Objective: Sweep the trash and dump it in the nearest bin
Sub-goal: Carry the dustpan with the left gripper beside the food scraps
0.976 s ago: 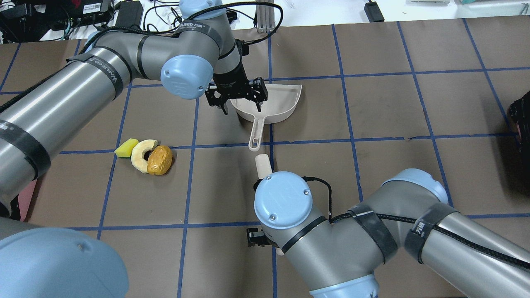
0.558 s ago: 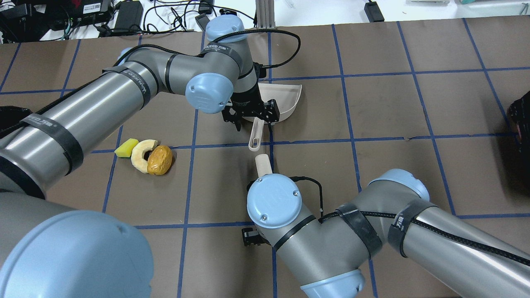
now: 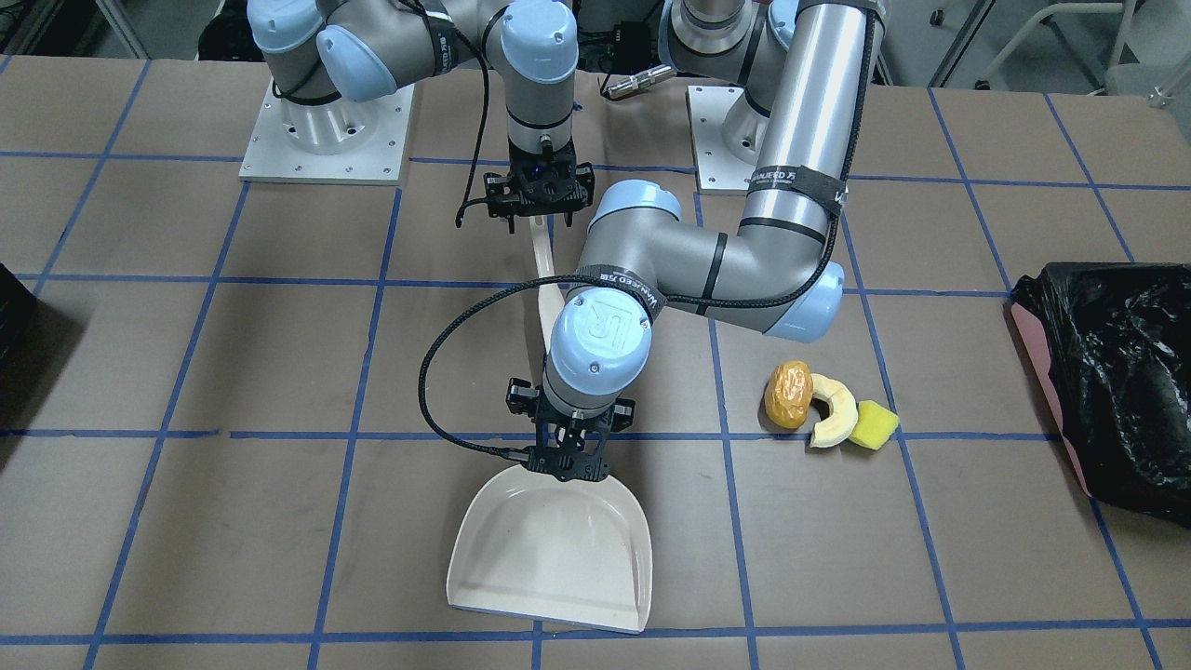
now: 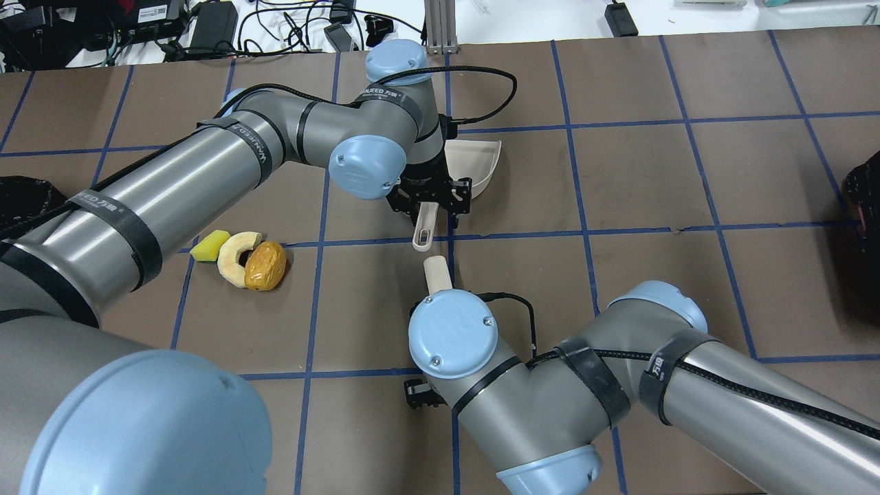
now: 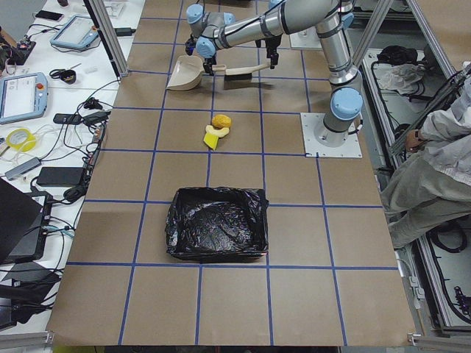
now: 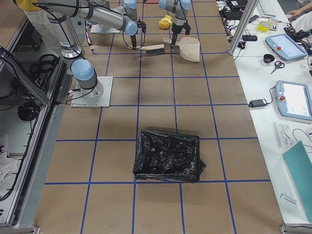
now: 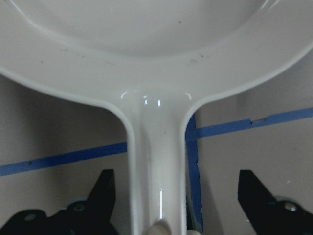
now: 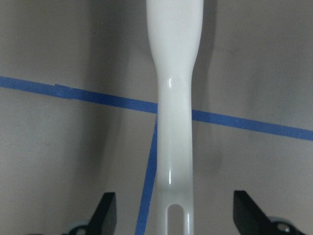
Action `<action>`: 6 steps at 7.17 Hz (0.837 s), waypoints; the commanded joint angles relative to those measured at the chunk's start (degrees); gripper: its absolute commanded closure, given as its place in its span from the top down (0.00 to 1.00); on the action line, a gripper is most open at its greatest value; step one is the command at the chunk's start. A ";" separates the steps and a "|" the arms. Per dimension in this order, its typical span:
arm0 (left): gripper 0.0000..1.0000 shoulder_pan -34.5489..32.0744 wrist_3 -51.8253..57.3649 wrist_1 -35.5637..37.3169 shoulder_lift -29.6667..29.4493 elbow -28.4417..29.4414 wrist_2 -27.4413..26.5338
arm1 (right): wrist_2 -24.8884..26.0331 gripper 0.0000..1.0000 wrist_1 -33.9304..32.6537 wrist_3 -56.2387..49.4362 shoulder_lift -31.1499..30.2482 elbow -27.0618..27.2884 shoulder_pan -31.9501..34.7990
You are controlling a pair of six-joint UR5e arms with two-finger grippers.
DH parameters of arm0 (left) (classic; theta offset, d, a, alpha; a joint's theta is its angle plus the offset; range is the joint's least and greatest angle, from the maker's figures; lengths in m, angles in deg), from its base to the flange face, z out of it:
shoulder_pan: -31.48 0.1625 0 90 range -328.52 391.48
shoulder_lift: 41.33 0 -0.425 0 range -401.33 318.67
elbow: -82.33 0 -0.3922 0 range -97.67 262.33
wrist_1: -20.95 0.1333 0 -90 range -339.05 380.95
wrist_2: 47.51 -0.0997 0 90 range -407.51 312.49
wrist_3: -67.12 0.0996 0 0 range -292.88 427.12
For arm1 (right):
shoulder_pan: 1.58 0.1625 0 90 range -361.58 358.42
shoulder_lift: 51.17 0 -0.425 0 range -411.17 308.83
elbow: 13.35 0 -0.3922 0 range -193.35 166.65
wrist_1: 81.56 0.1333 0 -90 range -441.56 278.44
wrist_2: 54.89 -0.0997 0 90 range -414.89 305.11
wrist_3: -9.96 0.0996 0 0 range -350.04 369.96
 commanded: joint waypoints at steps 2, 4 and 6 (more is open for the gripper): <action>0.00 -0.13 0.68 -0.70 1.91 -0.12 -0.51 | -0.08 0.73 -0.07 -0.01 1.41 0.01 0.00; 0.00 2.57 5.91 -2.27 5.76 0.67 -2.09 | 0.53 0.55 -0.07 0.08 1.50 0.01 0.00; 0.00 7.40 16.81 -9.12 11.47 0.76 -2.18 | 0.54 0.44 -0.15 0.43 1.41 -0.08 0.00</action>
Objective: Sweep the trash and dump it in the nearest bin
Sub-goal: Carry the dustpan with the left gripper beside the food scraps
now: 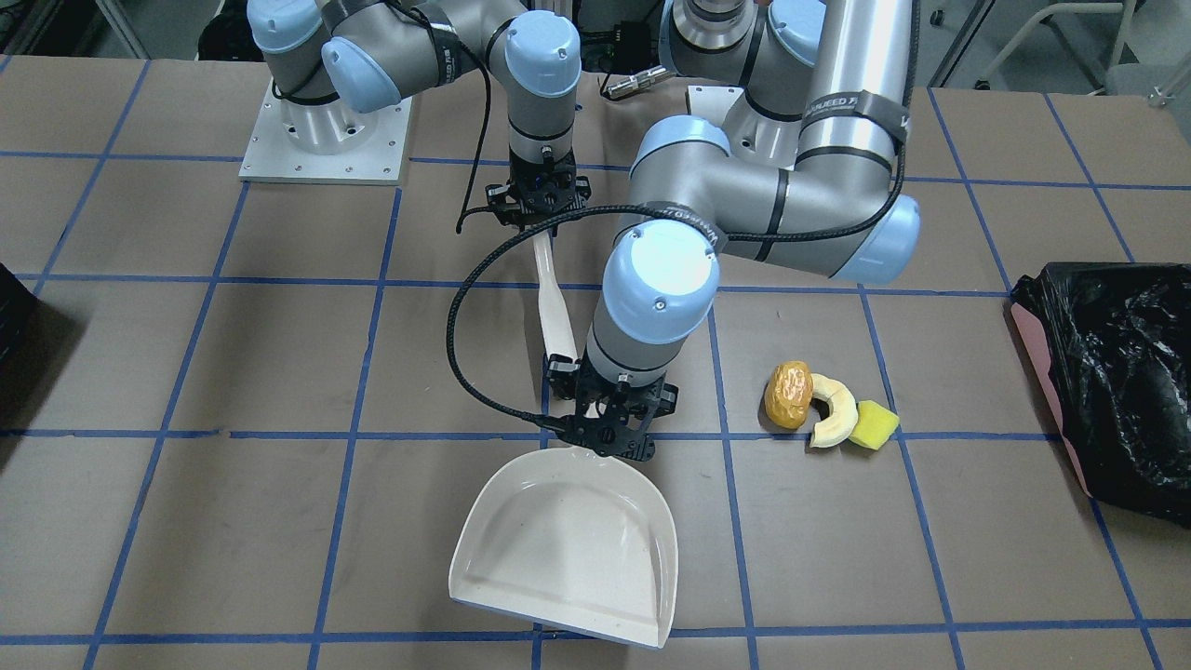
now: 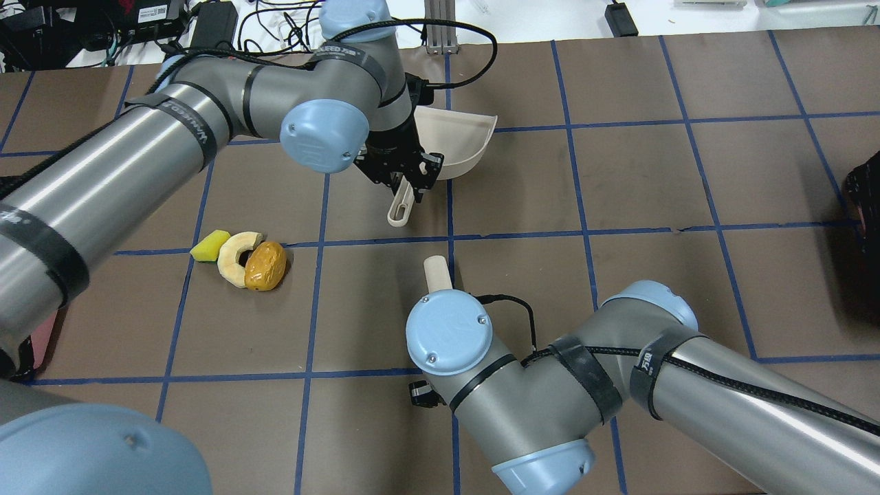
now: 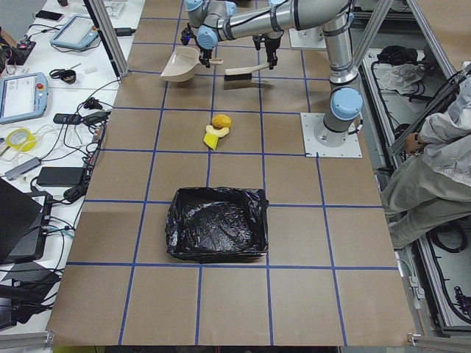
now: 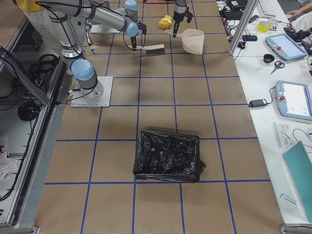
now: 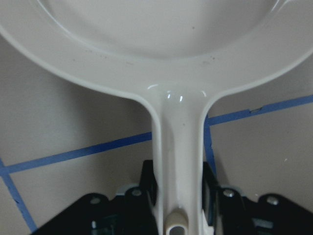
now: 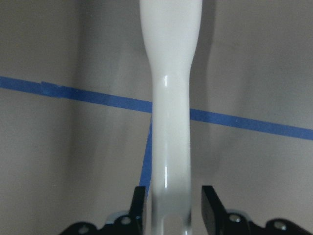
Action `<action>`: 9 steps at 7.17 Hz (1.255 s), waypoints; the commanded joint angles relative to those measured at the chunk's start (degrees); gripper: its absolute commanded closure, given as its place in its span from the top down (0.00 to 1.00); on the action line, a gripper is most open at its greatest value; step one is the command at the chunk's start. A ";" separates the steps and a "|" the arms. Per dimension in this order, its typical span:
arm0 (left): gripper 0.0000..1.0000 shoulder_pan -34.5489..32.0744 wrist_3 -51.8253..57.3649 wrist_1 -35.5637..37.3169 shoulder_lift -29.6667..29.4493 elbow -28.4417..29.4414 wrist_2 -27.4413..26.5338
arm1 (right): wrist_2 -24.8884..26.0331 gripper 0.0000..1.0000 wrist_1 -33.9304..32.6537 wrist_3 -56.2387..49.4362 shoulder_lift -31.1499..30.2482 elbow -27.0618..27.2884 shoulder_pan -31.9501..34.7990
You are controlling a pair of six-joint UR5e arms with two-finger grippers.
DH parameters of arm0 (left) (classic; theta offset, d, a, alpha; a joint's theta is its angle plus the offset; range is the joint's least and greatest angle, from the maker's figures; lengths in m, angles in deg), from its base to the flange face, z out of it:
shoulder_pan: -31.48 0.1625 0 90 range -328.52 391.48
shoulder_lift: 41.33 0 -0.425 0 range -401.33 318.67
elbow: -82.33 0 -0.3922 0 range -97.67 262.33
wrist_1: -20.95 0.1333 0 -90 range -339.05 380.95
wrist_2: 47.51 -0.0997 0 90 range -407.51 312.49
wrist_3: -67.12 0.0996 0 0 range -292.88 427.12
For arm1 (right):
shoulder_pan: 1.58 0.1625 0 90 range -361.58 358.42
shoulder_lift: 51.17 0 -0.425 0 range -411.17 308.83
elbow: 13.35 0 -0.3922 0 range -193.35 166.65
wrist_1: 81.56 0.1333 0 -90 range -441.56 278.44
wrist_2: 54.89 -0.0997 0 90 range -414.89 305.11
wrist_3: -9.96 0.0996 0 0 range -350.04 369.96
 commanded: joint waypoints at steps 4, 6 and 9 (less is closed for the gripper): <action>0.00 14.93 32.17 -17.82 13.27 -0.01 -6.91 | 0.03 0.25 -0.06 1.03 -0.13 -0.25 0.00; 0.00 25.37 50.35 -24.07 16.09 -0.01 -7.82 | 0.20 0.18 -0.24 2.00 -0.39 -0.42 0.00; 0.00 40.48 87.14 -22.18 16.64 -0.97 -20.39 | 1.78 0.12 0.90 2.00 -0.92 -5.42 -0.18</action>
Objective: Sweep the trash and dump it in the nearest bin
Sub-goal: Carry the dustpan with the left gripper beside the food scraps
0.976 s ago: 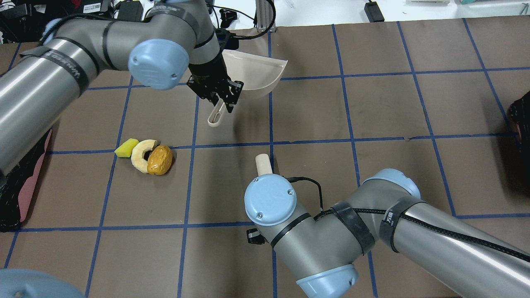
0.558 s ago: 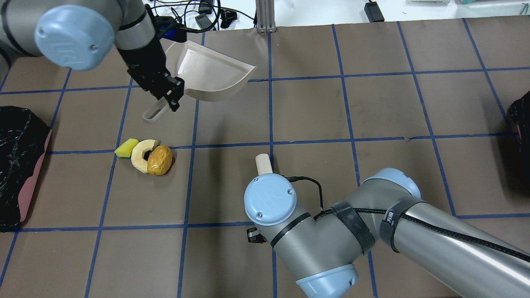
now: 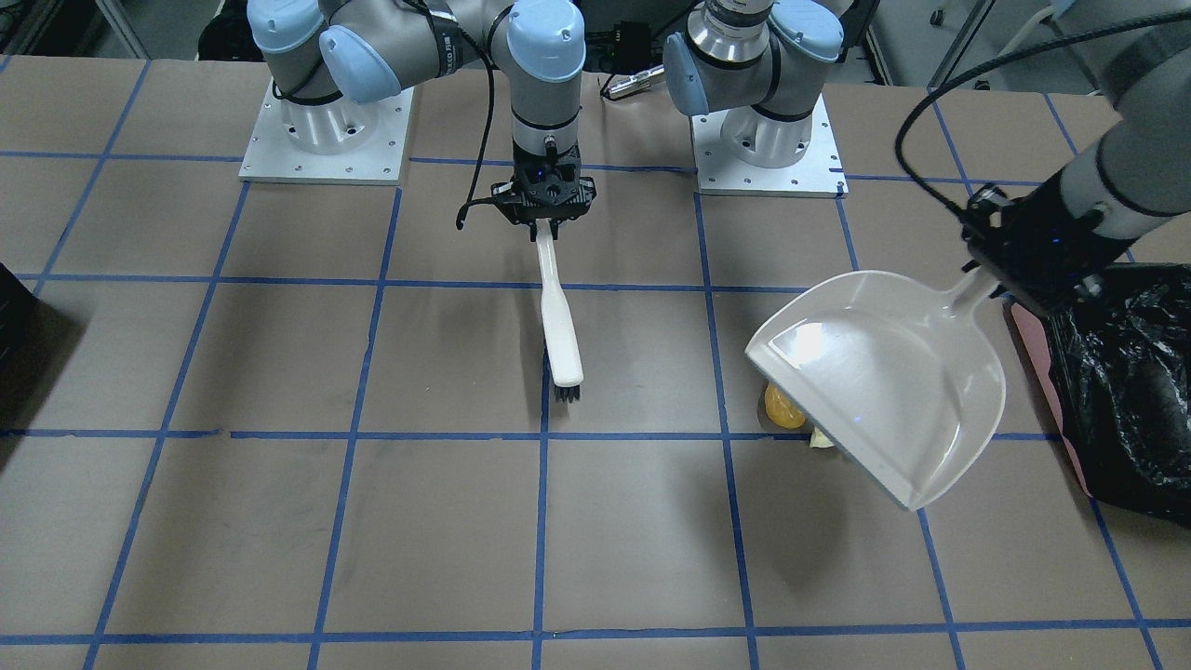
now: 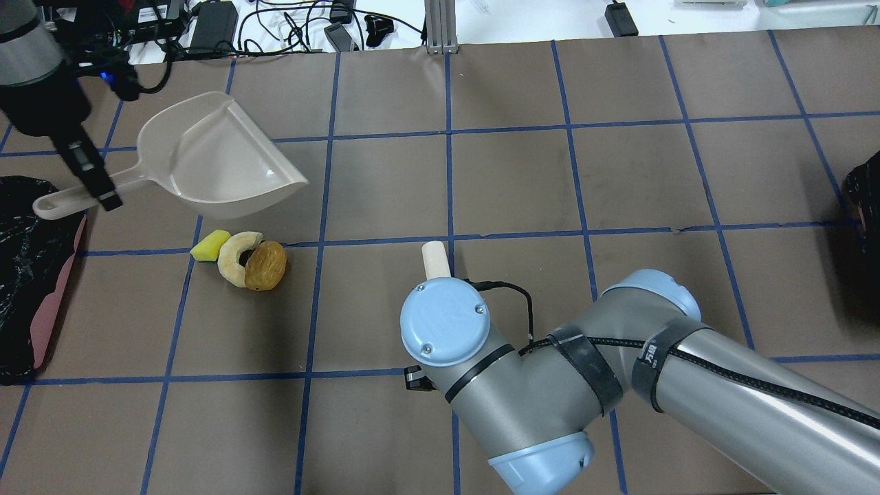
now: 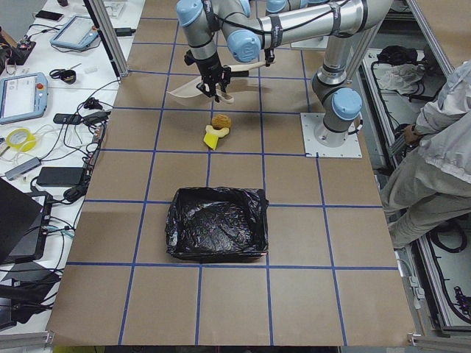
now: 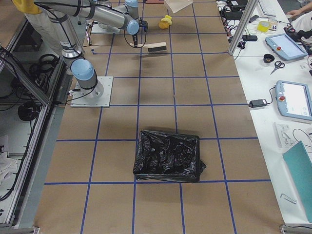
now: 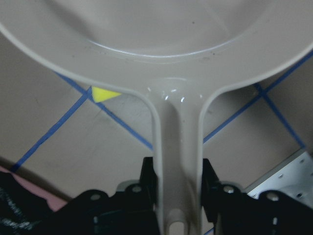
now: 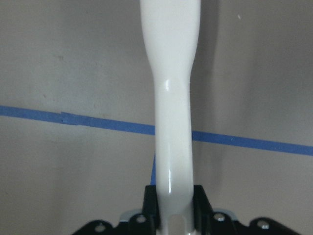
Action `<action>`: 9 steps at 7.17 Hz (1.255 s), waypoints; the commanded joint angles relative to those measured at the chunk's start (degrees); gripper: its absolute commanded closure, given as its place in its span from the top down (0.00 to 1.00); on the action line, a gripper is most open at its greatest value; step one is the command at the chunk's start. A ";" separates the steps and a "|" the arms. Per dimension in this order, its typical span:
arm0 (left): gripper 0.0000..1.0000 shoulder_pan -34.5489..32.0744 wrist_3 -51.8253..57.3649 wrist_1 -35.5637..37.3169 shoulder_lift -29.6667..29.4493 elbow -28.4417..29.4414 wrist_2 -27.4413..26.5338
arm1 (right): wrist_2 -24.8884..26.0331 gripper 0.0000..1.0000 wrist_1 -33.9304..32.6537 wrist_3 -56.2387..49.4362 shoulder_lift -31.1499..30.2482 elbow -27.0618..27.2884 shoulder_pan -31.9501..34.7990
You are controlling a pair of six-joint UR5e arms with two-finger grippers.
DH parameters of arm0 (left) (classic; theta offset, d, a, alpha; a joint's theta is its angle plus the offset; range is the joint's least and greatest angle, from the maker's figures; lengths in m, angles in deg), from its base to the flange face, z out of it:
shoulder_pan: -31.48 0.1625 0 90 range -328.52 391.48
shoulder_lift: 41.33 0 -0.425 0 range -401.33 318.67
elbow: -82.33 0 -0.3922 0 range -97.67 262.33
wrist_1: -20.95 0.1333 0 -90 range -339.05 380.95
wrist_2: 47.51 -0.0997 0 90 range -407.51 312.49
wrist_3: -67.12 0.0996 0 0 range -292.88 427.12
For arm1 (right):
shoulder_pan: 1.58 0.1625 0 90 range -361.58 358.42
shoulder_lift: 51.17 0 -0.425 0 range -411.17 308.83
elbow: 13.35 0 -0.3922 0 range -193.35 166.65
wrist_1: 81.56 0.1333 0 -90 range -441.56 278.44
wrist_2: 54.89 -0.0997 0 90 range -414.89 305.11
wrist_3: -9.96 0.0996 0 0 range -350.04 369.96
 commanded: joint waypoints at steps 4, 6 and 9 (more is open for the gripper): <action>0.00 14.76 49.83 28.82 -5.04 -7.95 -6.88 | 0.38 0.13 7.11 -0.16 0.11 -8.83 -2.79; 0.00 14.16 49.43 30.01 -7.93 -9.73 -6.62 | 0.38 0.13 10.30 -0.77 0.46 -12.98 -4.55; 0.00 13.89 49.16 37.82 -12.77 -11.13 -6.79 | -0.06 0.13 11.97 -1.47 0.72 -16.23 -8.94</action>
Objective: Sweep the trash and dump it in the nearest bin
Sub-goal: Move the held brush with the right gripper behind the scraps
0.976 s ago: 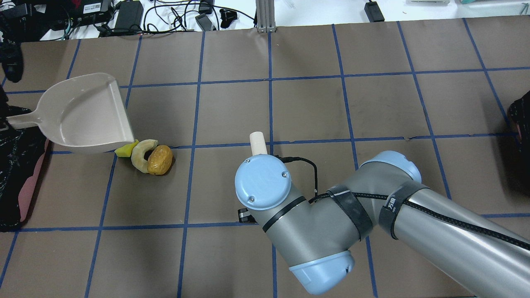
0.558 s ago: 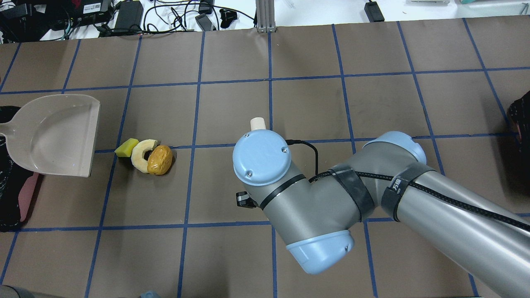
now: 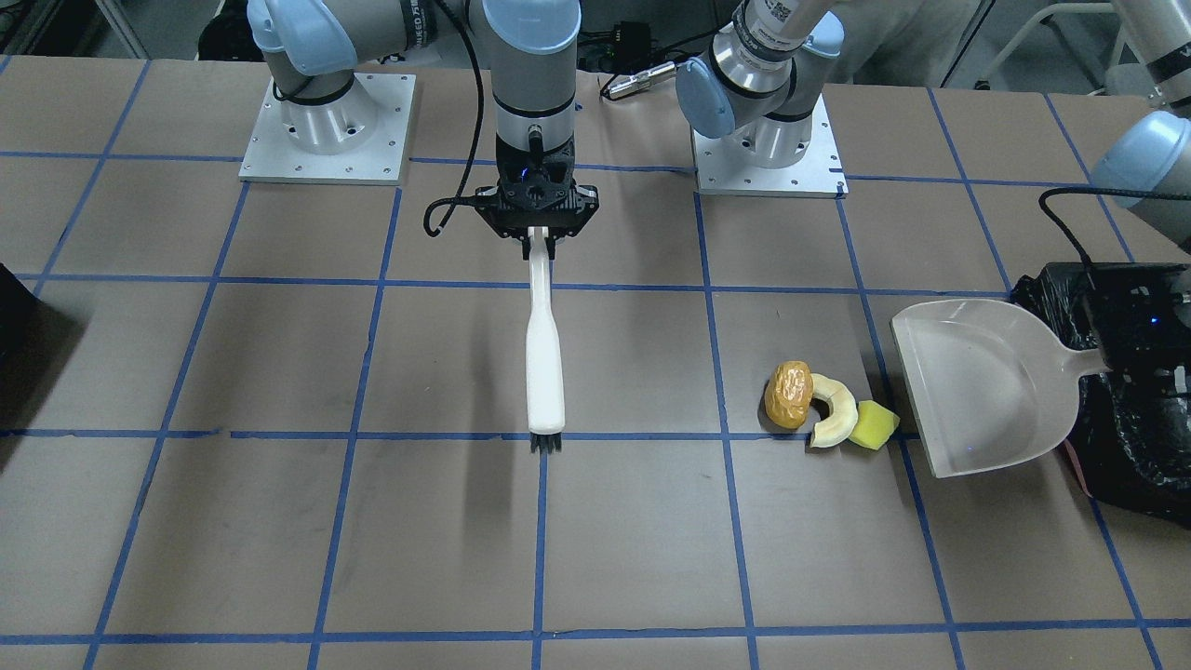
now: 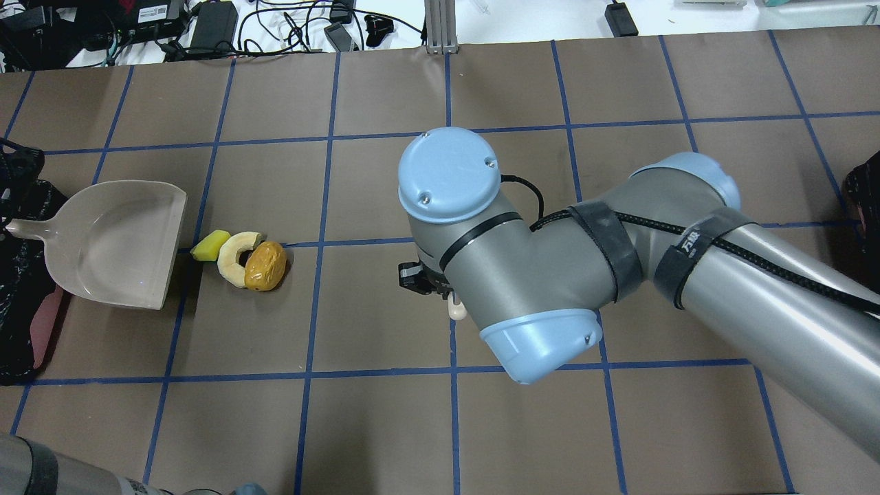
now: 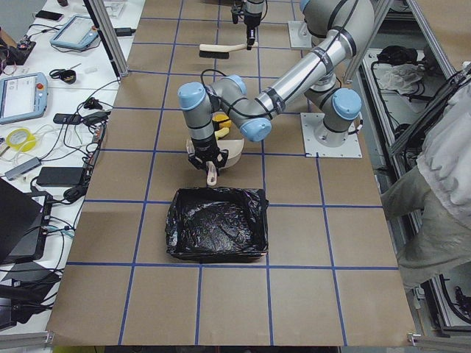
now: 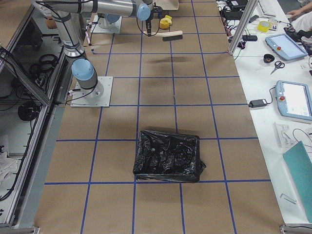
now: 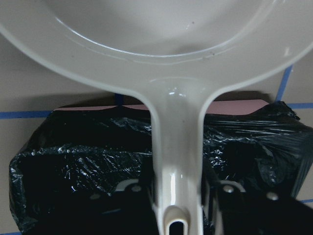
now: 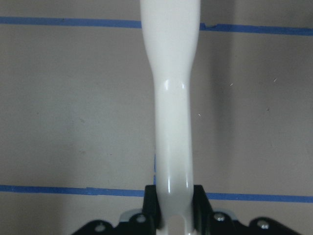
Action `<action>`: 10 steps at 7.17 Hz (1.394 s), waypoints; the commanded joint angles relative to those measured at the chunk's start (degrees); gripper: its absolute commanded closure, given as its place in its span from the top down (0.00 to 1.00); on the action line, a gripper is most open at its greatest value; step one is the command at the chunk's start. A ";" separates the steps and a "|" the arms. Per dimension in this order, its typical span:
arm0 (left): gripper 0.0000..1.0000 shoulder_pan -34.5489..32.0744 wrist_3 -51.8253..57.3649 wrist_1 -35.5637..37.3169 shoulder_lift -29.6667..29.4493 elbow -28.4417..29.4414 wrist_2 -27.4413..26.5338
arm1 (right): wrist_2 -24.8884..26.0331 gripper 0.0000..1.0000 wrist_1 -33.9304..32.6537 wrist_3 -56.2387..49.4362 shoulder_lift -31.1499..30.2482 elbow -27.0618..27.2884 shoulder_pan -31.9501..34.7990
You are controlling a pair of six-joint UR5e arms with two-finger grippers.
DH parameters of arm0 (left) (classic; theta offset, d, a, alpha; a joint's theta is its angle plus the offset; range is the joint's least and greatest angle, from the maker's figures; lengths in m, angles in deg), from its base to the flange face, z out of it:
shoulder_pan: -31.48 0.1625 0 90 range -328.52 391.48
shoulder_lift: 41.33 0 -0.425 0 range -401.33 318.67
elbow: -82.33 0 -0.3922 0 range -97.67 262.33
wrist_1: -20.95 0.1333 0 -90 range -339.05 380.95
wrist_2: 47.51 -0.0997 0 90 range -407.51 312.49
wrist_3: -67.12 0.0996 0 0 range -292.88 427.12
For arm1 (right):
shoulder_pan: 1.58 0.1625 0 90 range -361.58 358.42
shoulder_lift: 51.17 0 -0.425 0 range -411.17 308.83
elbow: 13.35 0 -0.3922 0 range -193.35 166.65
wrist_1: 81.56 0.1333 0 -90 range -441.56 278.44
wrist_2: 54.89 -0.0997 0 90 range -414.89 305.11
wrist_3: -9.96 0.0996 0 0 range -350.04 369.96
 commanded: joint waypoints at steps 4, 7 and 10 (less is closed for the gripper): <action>0.00 -1.88 -1.61 4.31 -2.42 -1.92 -2.94 | -1.92 0.14 1.97 -3.39 1.19 -3.98 -4.92; 0.00 -4.00 -2.76 5.81 -2.33 -2.45 -5.42 | -1.68 0.14 2.41 -4.62 5.85 -9.68 -5.62; 0.00 -4.00 -2.32 6.87 -2.68 -2.37 -5.42 | -1.94 0.14 2.23 -5.50 6.30 -10.05 -5.89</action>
